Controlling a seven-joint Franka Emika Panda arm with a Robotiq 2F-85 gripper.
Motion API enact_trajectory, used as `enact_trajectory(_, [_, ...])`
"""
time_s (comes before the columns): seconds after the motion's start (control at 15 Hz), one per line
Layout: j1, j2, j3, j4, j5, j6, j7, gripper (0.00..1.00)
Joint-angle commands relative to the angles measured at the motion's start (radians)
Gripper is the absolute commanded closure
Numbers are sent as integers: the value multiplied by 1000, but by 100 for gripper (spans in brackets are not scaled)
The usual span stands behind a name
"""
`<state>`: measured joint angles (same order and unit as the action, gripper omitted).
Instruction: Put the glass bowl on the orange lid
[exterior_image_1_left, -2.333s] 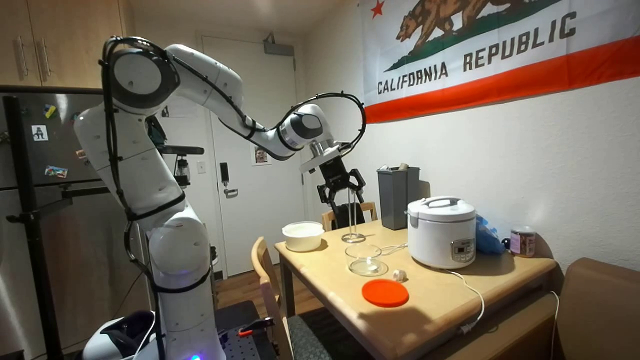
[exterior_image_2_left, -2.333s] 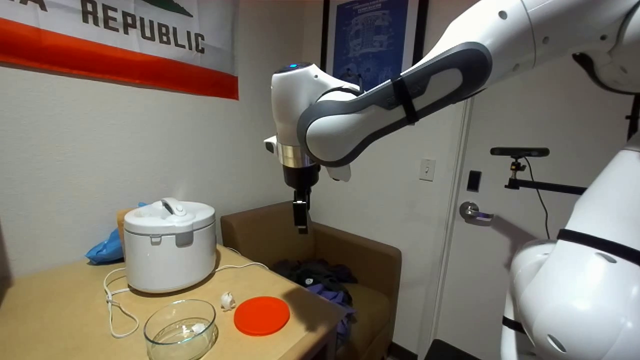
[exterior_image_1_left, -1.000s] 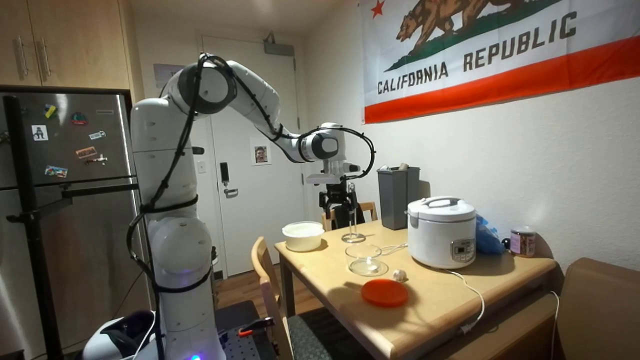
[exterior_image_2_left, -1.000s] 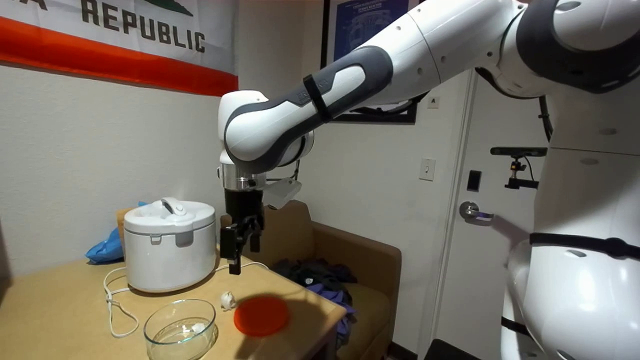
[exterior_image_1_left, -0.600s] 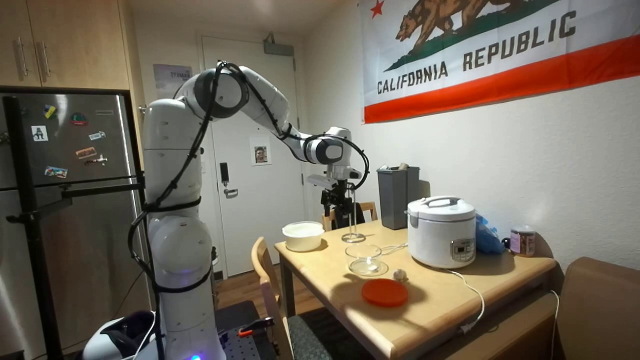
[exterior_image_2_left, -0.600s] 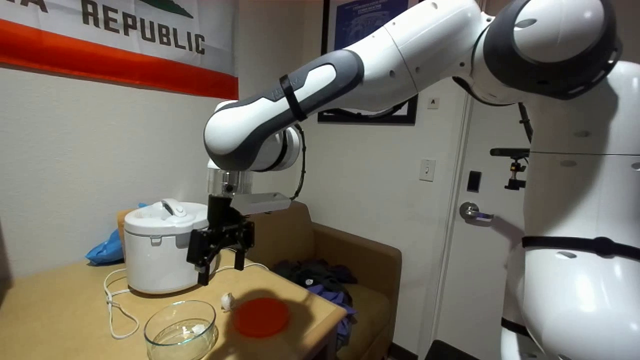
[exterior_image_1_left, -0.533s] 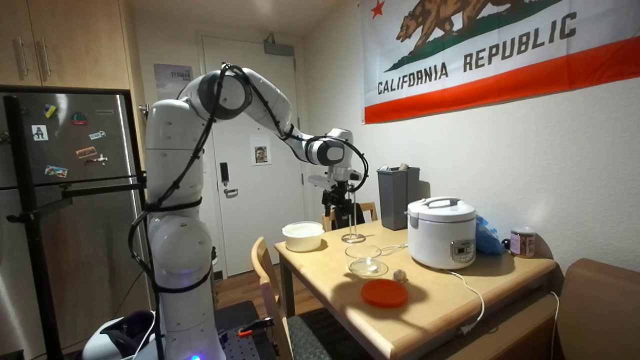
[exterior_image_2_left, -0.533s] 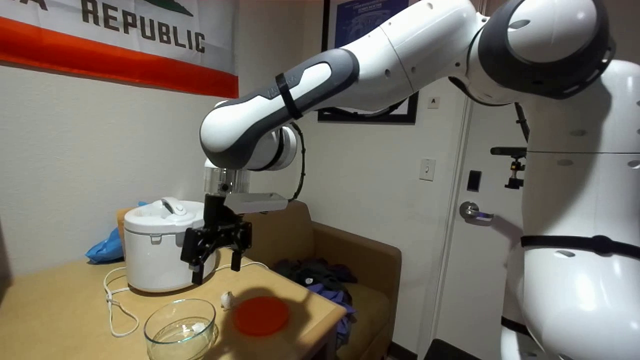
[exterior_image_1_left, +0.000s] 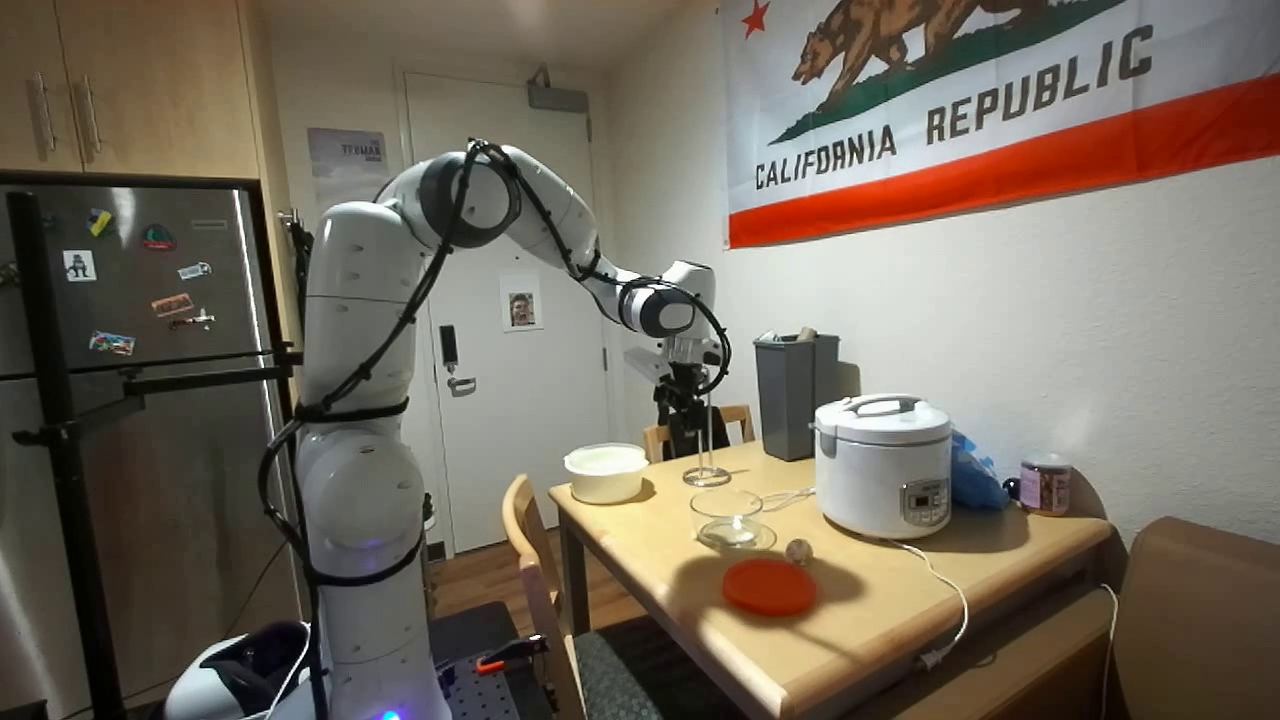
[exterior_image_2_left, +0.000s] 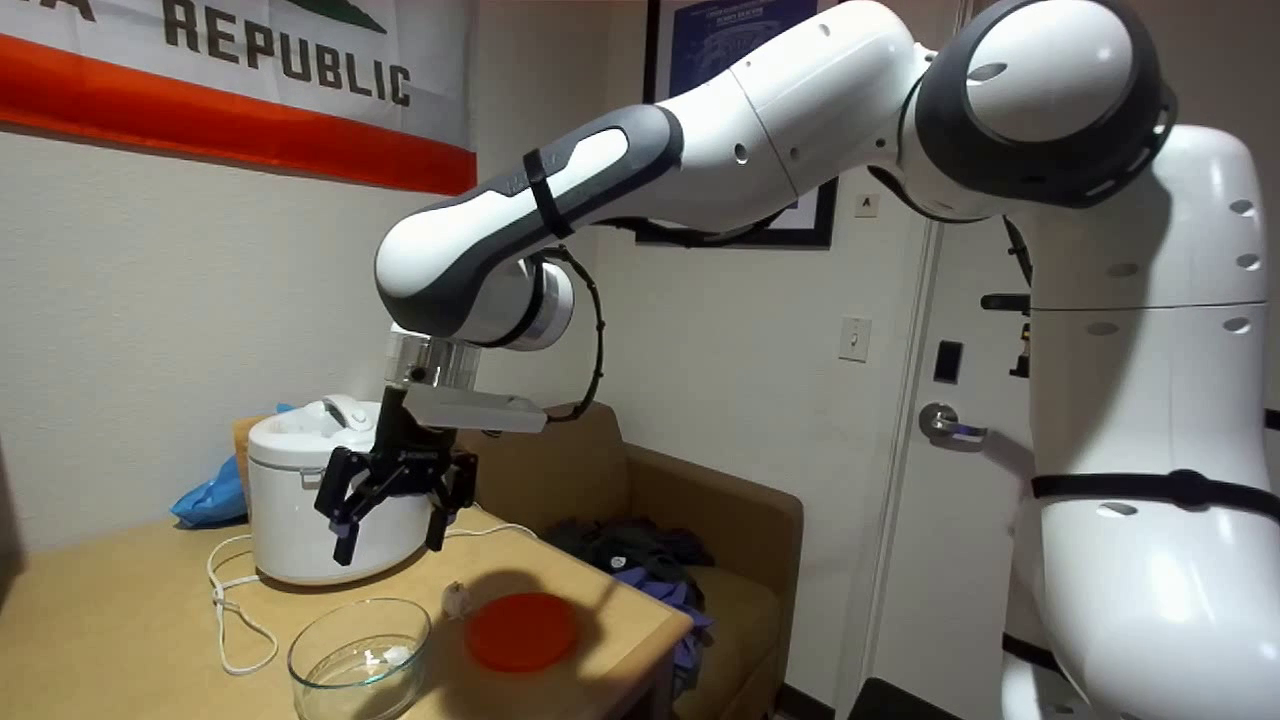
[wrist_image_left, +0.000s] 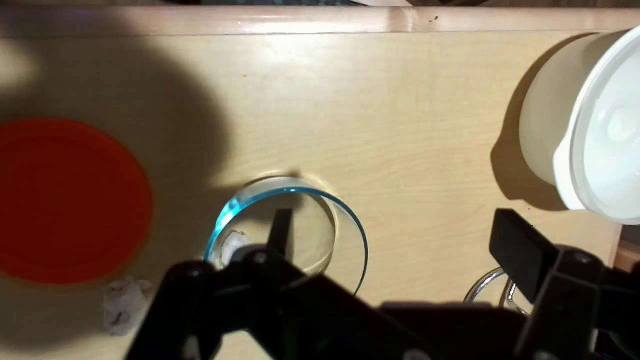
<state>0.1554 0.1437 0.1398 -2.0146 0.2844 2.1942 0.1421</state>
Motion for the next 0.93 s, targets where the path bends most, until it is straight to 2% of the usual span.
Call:
enact_trajectory(0.0, [-1, 20, 0, 12, 10, 23, 58, 0])
enact_trajectory(0.4, [15, 114, -28, 26, -10, 152, 378, 0])
enact_trajectory(0.67, [45, 196, -104, 13, -144, 289, 597, 0])
enact_trajectory(0.87, [60, 252, -145, 28, -182, 303, 730, 0])
